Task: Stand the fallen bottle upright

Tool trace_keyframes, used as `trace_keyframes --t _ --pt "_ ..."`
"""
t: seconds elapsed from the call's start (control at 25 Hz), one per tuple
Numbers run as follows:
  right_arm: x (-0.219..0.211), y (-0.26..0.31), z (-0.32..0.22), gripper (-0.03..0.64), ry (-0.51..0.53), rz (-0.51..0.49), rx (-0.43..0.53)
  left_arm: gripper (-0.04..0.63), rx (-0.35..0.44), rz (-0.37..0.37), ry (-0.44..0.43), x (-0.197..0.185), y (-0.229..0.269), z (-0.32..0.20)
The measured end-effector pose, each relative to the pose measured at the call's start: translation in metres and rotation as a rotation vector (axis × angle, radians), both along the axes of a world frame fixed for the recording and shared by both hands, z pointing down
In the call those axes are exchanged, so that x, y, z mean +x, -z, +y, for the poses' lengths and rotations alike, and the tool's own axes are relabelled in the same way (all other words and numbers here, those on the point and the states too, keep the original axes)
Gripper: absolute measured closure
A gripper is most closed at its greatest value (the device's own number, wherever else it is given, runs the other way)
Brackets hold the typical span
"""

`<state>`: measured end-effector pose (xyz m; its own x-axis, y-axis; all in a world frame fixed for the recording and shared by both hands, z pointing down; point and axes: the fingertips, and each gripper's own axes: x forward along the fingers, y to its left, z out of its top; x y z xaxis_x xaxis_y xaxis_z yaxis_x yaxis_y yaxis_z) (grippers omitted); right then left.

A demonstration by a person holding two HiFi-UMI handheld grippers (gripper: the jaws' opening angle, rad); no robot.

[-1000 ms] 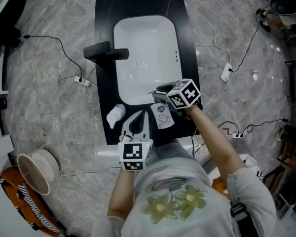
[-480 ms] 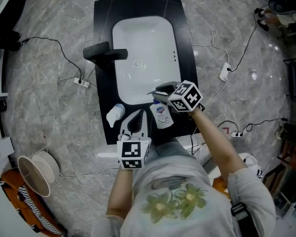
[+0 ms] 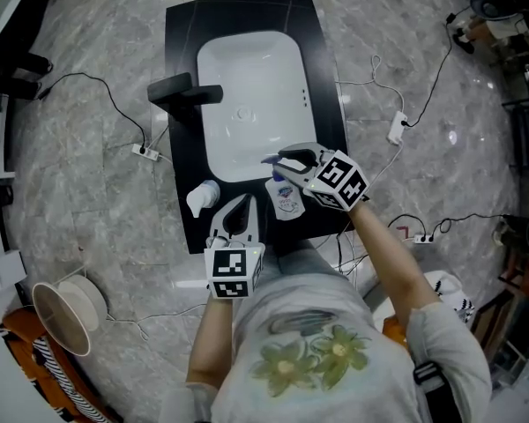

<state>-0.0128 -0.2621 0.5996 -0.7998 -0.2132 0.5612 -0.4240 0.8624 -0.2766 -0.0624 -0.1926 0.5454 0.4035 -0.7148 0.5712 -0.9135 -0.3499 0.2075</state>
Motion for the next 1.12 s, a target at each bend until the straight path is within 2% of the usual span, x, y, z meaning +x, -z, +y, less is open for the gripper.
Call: trace_keyframes --t 0.32,0.8,1.12 --pt "0.014 0.031 0.023 0.491 -0.030 0.002 0.158 0.586 0.019 0.000 -0.019 0.006 0.012 0.026" --pt "0.029 0.053 0.064 0.491 -0.070 0.021 0.298 0.586 0.016 -0.005 -0.063 0.015 0.011 0.069" --pt "0.031 0.064 0.092 0.491 -0.049 0.063 0.437 0.586 0.016 -0.006 -0.062 0.012 0.010 0.090"
